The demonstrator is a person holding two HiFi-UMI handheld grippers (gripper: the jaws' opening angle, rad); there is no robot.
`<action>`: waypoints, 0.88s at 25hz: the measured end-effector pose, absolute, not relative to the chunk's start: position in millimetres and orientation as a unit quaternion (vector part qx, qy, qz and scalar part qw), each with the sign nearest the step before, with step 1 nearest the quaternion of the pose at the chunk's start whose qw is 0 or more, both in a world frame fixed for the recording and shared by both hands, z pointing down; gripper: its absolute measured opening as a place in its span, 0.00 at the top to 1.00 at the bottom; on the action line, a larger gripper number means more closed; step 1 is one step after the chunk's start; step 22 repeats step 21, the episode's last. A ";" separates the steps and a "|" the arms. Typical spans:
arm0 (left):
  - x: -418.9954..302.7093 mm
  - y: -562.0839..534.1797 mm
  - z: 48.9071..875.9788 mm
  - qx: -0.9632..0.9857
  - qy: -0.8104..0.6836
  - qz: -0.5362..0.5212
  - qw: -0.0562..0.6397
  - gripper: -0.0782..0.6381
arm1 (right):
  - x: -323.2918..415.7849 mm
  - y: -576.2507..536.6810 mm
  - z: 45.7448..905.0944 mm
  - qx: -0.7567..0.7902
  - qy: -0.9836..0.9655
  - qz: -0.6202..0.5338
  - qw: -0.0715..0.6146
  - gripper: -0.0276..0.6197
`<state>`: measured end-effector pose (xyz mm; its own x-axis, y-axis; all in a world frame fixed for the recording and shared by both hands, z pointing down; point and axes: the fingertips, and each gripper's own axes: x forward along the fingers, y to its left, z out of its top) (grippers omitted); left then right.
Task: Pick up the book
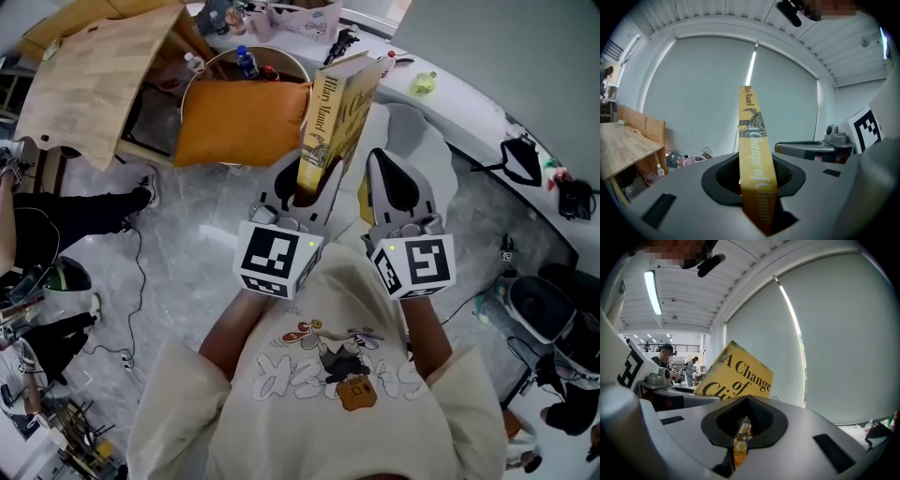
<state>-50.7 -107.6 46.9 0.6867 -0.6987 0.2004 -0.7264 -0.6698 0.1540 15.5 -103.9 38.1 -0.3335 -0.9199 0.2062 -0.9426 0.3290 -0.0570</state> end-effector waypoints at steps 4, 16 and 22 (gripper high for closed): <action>-46.0 -104.6 47.3 0.913 -0.387 0.061 0.115 0.69 | 18.2 -100.8 39.4 0.576 -0.810 0.083 0.072 0.92; -65.9 -109.7 39.4 0.919 -0.367 0.063 0.126 0.69 | -5.8 -108.0 32.7 0.582 -0.802 0.095 0.091 0.92; -58.2 -107.1 39.6 0.923 -0.359 0.065 0.122 0.69 | -3.2 -104.7 37.1 0.582 -0.802 0.101 0.091 0.92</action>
